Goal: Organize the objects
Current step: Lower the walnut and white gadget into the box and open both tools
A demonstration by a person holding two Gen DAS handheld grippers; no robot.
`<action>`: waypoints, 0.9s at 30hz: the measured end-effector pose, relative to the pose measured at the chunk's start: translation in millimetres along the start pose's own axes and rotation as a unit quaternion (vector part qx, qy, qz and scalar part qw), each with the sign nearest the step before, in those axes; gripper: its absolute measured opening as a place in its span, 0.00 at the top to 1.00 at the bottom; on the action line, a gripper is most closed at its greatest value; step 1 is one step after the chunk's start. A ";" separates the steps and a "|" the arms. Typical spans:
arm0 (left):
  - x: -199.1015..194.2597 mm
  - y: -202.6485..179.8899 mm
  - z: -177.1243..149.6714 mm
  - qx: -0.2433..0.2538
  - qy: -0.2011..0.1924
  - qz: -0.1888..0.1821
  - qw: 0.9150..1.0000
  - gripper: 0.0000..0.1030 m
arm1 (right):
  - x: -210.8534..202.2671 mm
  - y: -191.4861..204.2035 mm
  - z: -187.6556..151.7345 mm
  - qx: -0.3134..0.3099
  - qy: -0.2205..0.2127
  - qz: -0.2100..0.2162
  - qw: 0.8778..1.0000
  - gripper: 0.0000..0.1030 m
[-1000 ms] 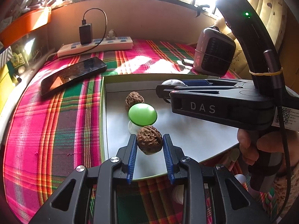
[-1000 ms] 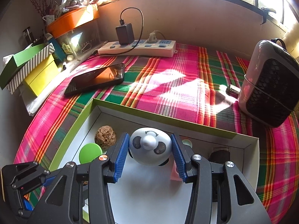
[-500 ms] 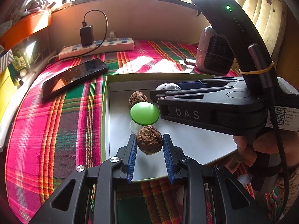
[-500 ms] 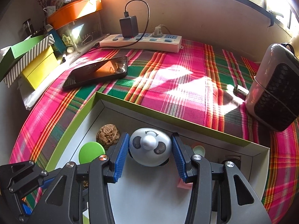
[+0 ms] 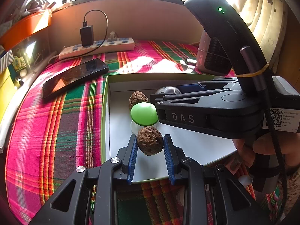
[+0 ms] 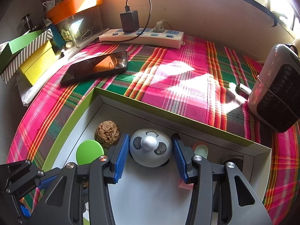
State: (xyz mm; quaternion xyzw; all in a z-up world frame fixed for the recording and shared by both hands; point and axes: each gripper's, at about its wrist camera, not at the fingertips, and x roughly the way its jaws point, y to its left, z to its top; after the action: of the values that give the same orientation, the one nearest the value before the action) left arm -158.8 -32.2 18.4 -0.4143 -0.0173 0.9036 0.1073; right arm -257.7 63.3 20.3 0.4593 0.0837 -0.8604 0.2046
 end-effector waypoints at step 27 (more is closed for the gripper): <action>2.1 -1.0 -0.1 0.001 0.001 0.000 1.000 0.73 | 0.6 -0.5 0.4 0.000 0.001 -0.003 1.000 0.54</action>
State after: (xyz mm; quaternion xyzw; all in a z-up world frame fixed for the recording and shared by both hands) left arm -159.9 -30.8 16.9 -0.4148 -0.0164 0.9033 0.1080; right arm -258.6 63.4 20.0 0.4600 0.0853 -0.8605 0.2016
